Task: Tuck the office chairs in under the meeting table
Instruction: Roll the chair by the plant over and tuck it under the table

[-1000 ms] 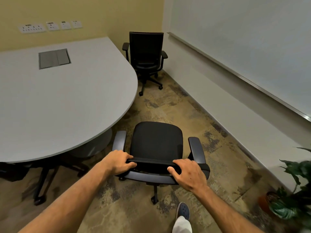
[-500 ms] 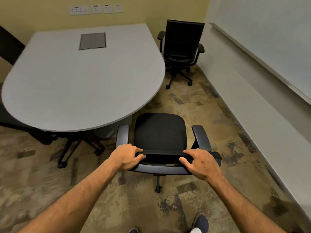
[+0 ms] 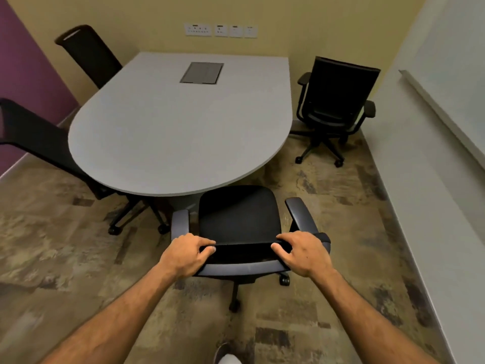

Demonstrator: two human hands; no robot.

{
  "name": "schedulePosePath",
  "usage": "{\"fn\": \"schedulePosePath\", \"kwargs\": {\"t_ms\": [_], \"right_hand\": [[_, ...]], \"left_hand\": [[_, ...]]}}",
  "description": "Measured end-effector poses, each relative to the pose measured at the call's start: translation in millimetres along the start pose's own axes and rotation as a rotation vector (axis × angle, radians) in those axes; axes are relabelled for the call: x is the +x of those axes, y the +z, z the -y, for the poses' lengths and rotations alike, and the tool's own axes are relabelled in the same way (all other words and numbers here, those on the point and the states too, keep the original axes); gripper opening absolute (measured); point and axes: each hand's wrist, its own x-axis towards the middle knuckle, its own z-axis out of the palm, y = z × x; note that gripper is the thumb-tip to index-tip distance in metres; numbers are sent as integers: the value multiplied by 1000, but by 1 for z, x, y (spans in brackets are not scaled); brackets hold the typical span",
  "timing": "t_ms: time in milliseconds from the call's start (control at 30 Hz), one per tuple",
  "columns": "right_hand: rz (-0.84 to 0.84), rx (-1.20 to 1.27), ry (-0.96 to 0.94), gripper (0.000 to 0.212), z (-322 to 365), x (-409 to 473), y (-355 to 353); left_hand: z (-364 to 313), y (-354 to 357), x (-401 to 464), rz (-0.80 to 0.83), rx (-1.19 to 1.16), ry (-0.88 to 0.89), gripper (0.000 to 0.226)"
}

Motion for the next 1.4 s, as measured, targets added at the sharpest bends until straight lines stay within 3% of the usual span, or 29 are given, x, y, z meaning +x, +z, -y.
{"fn": "schedulePosePath", "kwargs": {"t_ms": [533,1067,1400], "right_hand": [[36,14,-224,41,-109,166,-7],[13,31,-342,34,-232,229,-36],[-73,51,-350,36,-227,219,-31]], "left_hand": [[-31,-6,130,-156,-51,-171,37],[-123,23,210,-193,-78,-244,40],[-119,28,204,-200,-19,-252,48]]}}
